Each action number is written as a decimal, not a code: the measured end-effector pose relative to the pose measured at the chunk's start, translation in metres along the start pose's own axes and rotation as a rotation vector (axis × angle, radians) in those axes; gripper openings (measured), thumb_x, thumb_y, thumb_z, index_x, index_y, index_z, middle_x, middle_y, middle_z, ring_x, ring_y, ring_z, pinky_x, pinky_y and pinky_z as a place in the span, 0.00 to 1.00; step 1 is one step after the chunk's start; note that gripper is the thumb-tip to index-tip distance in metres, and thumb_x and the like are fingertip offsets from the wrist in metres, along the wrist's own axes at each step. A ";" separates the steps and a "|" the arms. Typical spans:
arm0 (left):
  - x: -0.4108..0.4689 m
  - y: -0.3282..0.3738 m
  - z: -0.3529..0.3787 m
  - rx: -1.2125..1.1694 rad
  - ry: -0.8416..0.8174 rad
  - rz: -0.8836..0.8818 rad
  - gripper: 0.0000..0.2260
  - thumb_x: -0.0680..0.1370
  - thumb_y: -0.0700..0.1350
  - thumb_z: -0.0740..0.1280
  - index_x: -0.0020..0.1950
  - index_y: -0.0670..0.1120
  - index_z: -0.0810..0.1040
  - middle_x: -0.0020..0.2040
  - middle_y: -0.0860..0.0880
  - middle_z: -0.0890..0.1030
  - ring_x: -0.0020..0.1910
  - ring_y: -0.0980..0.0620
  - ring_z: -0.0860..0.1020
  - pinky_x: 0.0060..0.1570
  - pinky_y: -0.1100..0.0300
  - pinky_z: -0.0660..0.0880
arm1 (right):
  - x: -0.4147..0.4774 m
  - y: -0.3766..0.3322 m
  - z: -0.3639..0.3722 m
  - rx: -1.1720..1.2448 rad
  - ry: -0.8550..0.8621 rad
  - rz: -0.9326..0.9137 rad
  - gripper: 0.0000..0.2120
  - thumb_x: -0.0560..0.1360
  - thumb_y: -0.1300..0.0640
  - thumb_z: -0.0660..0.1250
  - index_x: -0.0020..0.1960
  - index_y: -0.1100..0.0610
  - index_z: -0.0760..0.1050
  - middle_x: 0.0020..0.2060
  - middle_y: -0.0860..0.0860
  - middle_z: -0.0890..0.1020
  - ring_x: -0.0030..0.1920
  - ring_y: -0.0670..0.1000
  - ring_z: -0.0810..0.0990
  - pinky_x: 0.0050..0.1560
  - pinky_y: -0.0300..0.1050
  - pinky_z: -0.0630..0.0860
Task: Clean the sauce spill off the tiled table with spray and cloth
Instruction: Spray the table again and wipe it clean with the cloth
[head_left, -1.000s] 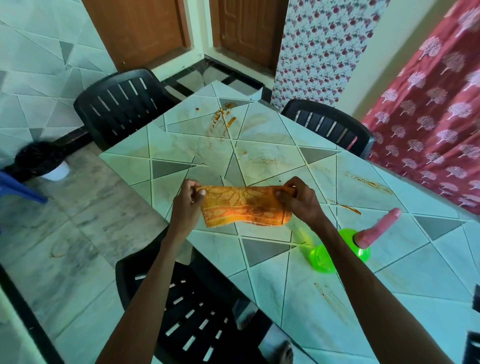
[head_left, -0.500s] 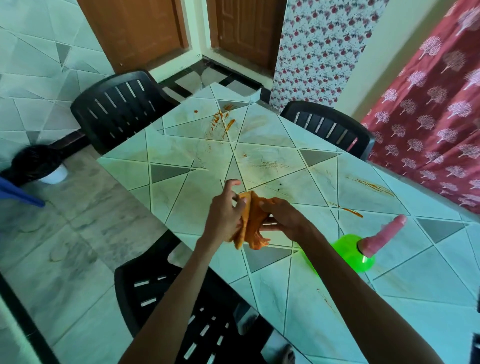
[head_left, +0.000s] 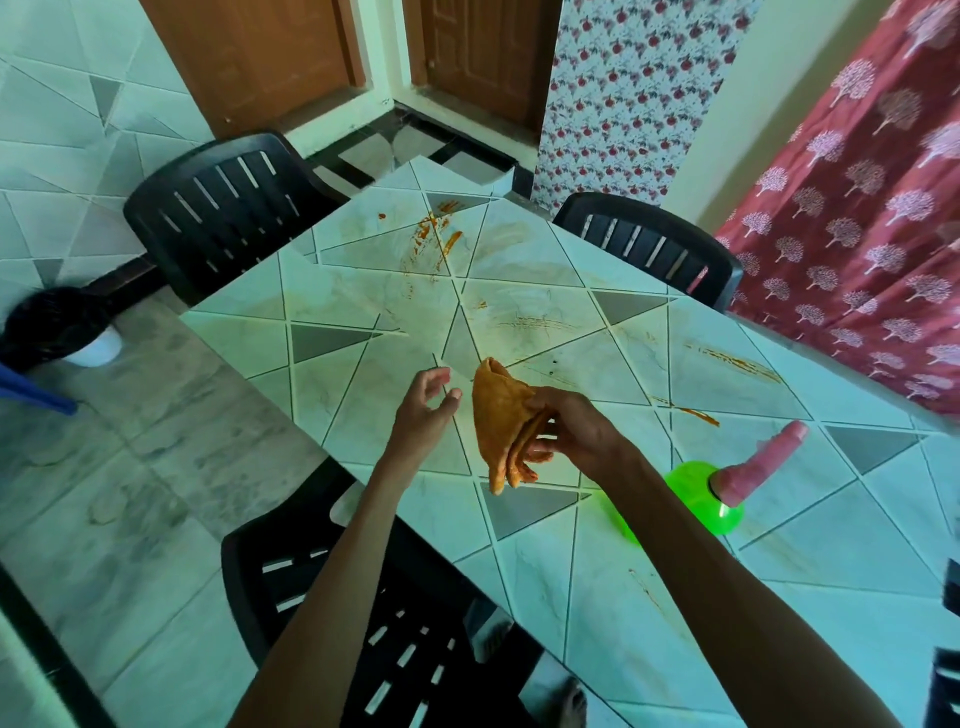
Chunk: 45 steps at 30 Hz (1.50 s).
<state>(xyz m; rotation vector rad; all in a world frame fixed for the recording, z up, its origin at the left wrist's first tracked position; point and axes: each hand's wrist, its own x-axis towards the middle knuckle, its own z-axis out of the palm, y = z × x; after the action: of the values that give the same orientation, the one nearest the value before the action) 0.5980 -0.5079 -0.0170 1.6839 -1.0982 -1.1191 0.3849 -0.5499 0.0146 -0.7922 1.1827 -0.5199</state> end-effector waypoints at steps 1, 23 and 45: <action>0.003 -0.007 -0.004 -0.023 -0.125 -0.033 0.23 0.75 0.60 0.69 0.66 0.53 0.73 0.68 0.54 0.76 0.67 0.56 0.73 0.66 0.55 0.70 | 0.000 -0.001 -0.002 0.009 -0.018 0.014 0.09 0.77 0.58 0.63 0.54 0.59 0.78 0.48 0.57 0.78 0.49 0.57 0.78 0.46 0.50 0.78; -0.020 -0.068 0.046 0.042 0.122 -0.102 0.30 0.70 0.55 0.71 0.69 0.43 0.73 0.58 0.46 0.79 0.56 0.49 0.78 0.53 0.54 0.77 | 0.059 0.080 -0.004 -0.300 0.298 -0.068 0.35 0.69 0.72 0.70 0.72 0.54 0.65 0.52 0.57 0.76 0.50 0.58 0.77 0.50 0.57 0.79; -0.053 -0.063 0.063 0.624 0.062 0.382 0.14 0.78 0.56 0.64 0.58 0.48 0.75 0.57 0.47 0.77 0.55 0.47 0.73 0.51 0.52 0.73 | -0.068 0.099 -0.016 -0.158 0.411 -0.140 0.04 0.77 0.58 0.71 0.48 0.59 0.79 0.39 0.54 0.85 0.39 0.53 0.81 0.41 0.50 0.80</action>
<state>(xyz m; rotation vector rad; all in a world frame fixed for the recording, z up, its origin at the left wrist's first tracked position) 0.5404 -0.4493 -0.0802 1.8301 -1.7614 -0.4970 0.3439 -0.4419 -0.0234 -0.9355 1.5688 -0.7353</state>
